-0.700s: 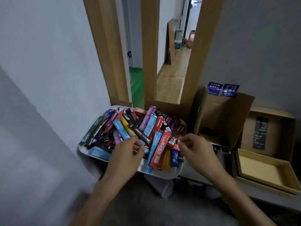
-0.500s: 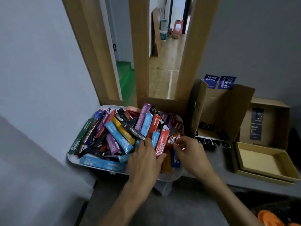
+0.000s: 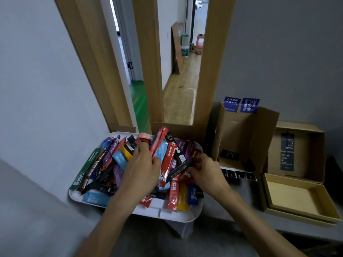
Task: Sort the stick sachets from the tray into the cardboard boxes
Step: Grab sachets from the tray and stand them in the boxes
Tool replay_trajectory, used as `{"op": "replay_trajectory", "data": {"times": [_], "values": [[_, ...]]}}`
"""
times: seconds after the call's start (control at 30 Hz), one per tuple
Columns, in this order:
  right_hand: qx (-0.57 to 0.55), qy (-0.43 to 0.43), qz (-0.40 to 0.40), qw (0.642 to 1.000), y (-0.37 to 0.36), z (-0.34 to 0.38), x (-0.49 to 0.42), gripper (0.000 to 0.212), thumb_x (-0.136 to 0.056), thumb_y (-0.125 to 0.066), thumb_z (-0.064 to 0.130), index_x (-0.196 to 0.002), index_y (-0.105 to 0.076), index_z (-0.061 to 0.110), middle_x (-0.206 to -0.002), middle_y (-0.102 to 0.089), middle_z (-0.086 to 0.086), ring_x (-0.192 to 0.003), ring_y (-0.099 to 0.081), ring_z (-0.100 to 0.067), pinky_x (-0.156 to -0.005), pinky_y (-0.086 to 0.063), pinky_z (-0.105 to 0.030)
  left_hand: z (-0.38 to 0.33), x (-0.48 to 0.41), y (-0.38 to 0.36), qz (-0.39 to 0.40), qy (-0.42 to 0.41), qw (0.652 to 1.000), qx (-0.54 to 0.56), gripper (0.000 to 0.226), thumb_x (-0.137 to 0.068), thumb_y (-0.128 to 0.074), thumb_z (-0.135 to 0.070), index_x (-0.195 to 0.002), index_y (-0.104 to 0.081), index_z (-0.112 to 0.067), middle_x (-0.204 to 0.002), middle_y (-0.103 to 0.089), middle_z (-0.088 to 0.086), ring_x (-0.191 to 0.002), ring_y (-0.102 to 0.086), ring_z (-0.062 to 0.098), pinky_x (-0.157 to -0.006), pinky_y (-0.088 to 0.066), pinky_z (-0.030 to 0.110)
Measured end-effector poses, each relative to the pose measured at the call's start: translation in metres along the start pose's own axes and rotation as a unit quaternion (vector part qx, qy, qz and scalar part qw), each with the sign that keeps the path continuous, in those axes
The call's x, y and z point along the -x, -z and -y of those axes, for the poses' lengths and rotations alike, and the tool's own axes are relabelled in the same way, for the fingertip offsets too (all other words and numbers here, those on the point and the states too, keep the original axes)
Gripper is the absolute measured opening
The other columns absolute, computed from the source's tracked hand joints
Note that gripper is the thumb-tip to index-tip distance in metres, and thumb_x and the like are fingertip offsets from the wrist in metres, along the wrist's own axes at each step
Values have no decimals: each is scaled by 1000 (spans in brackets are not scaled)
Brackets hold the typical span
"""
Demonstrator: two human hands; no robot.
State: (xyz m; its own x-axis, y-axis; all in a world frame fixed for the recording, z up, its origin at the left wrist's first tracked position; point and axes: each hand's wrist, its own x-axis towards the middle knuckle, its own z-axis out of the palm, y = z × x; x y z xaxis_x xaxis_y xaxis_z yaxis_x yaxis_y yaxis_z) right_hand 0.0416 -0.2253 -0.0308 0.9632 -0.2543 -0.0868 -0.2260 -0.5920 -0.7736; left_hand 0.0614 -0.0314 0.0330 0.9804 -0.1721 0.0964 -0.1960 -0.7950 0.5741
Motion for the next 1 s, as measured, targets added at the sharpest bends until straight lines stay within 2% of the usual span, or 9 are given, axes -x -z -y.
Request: {"op": "replay_trajectory", "data": {"times": [0.1,0.2,0.27,0.43,0.53,0.63,0.7,0.8,1.0], "values": [[-27,-3,26,999,-6,0,-6,38,-92,-66,16,-127,-51,20,-110,-67,5,-100,-68,-14,-73,-56,-20,-5,-39,-4,16,3,993,-113,15,-102,-43,-25,-109,-39,-12,-92,-58,7,-70,-53,21,-55,-34,32],[-31,-12,21,999,-8,0,-8,39,-91,-66,16,-127,-50,16,-119,-68,-5,-104,-68,-22,-83,-60,-33,-7,-58,-35,110,35,979,-167,42,-101,-43,-30,-135,-34,-6,-129,-49,19,-104,-55,33,-82,-45,42],[-28,-15,19,999,-8,-1,-10,37,-90,-65,17,-124,-50,16,-119,-67,-9,-105,-68,-28,-86,-59,-40,-3,-54,-60,87,17,971,-220,57,-102,-42,-41,-144,-28,-5,-140,-43,20,-123,-45,36,-101,-38,46],[-55,-32,36,997,-7,0,-17,44,-89,-68,19,-128,-46,19,-124,-63,-8,-109,-65,-27,-77,-55,-29,21,-46,-77,15,-16,982,-187,90,-92,-55,-58,-154,-13,-9,-143,-41,14,-130,-40,32,-108,-35,43],[-56,-27,35,997,-7,2,-18,48,-88,-69,20,-132,-48,19,-122,-66,-6,-109,-65,-25,-72,-49,-22,28,-52,-70,40,-3,993,-110,71,-88,-66,-45,-141,-34,-10,-128,-52,12,-119,-49,31,-100,-44,43],[-24,30,-2,999,-1,8,-9,36,-89,-60,13,-124,-56,18,-122,-64,-6,-111,-63,-25,-84,-57,-32,31,-55,-62,42,-12,997,-55,40,-86,-67,-33,-117,-49,-15,-105,-61,6,-96,-62,26,-81,-53,43],[34,75,-42,996,7,14,-7,23,-89,-56,5,-109,-66,11,-121,-59,-8,-107,-58,-25,-90,-55,-36,32,-58,-56,30,-15,999,12,31,-90,-65,-26,-116,-48,-21,-97,-61,2,-77,-62,16,-63,-53,31],[62,75,-70,993,20,31,-23,11,-91,-57,7,-95,-67,10,-107,-58,-8,-86,-63,-24,-77,-60,-41,34,-66,-43,-33,32,987,152,18,-95,-63,-18,-109,-51,-18,-86,-61,3,-61,-56,13,-46,-41,17],[105,-53,95,988,0,57,-68,31,-88,-66,39,-99,-67,10,-95,-69,-7,-87,-68,-27,-74,-56,-34,52,-78,-29,-145,85,937,307,15,-94,-64,-20,-103,-58,-9,-95,-66,14,-90,-65,27,-84,-52,44]]}}
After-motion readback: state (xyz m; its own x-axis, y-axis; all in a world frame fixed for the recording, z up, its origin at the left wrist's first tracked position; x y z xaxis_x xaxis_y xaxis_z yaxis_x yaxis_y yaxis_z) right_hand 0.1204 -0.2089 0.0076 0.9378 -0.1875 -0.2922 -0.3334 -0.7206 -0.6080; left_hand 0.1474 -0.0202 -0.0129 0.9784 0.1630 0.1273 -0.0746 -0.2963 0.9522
